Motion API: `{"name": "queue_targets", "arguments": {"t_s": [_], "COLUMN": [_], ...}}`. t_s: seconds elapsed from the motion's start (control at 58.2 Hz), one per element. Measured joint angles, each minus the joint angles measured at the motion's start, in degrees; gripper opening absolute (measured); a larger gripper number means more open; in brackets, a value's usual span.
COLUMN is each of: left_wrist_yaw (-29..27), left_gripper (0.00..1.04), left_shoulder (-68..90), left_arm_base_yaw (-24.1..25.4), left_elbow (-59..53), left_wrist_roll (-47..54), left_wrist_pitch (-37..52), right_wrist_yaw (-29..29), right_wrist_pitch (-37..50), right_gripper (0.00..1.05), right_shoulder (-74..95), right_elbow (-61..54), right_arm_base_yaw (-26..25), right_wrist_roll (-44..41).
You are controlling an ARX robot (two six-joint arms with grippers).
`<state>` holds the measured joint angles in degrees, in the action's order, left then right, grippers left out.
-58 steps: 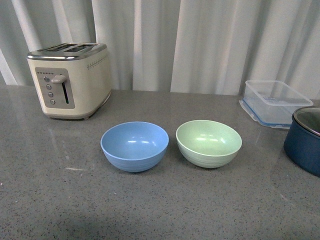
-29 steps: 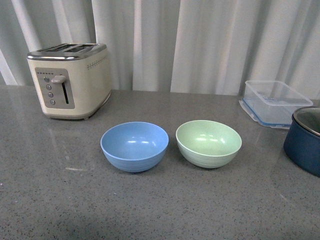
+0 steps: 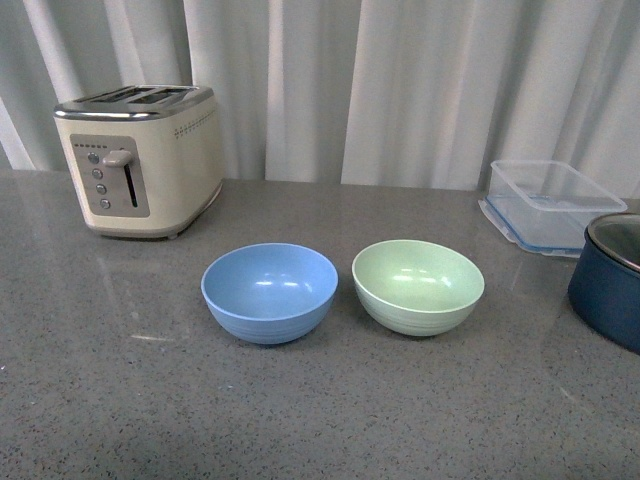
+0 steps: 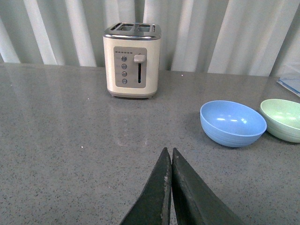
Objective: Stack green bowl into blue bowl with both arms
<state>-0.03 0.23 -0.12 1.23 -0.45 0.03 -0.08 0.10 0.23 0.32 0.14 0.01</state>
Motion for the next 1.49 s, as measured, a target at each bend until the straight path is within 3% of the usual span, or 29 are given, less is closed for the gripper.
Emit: {"name": "queue_targets", "arguments": {"t_s": [0.12, 0.275, 0.446, 0.773, 0.876, 0.927, 1.15, 1.494], "left_wrist_yaw": [0.0, 0.0, 0.0, 0.0, 0.0, 0.0, 0.0, 0.0], "left_gripper": [0.31, 0.70, 1.00, 0.98, 0.98, 0.98, 0.98, 0.98], "left_shoulder": [0.0, 0.0, 0.0, 0.0, 0.0, 0.0, 0.0, 0.0], "left_arm_base_yaw": [0.0, 0.0, 0.0, 0.0, 0.0, 0.0, 0.0, 0.0], "left_elbow": [0.0, 0.0, 0.0, 0.0, 0.0, 0.0, 0.0, 0.0], "left_wrist_roll": [0.0, 0.0, 0.0, 0.1, 0.1, 0.2, 0.2, 0.2], "left_wrist_pitch": [0.0, 0.0, 0.0, 0.0, 0.0, 0.0, 0.0, 0.0], "right_wrist_yaw": [0.0, 0.0, 0.0, 0.0, 11.3, 12.0, 1.1, -5.5], "right_wrist_pitch": [0.0, 0.0, 0.0, 0.0, -5.8, -5.7, -3.9, -11.1], "right_gripper": [0.95, 0.95, 0.95, 0.95, 0.95, 0.95, 0.95, 0.95], "right_shoulder": [0.0, 0.0, 0.0, 0.0, 3.7, 6.2, 20.4, 54.8], "right_elbow": [0.0, 0.0, 0.0, 0.0, 2.4, 3.5, 14.5, 42.1], "right_arm_base_yaw": [0.0, 0.0, 0.0, 0.0, 3.2, 3.3, -0.9, 4.7], "right_wrist_roll": [0.0, 0.0, 0.0, 0.0, -1.8, -1.8, 3.0, 6.4]}}
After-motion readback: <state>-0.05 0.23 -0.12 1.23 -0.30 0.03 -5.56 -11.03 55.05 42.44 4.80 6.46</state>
